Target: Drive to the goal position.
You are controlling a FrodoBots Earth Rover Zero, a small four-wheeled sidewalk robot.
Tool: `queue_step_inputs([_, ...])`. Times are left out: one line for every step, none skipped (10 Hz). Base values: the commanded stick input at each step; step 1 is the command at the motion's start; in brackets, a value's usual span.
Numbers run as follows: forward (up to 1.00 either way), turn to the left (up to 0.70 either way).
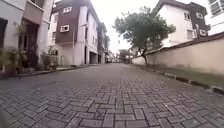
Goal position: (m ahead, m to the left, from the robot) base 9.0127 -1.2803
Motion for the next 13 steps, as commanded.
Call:
queue_step_inputs([0.7,0.0])
queue_step_inputs([0.7,0.0])
queue_step_inputs([0.7,0.0])
queue_step_inputs([0.7,0.0])
queue_step_inputs([0.7,0.0])
queue_step_inputs([0.7,0.0])
queue_step_inputs([0.7,0.0])
queue_step_inputs([0.7,0.0])
queue_step_inputs([0.7,0.0])
queue_step_inputs([0.7,0.0])
queue_step_inputs([0.7,0.0])
queue_step_inputs([0.7,0.0])
queue_step_inputs([0.7,0.0])
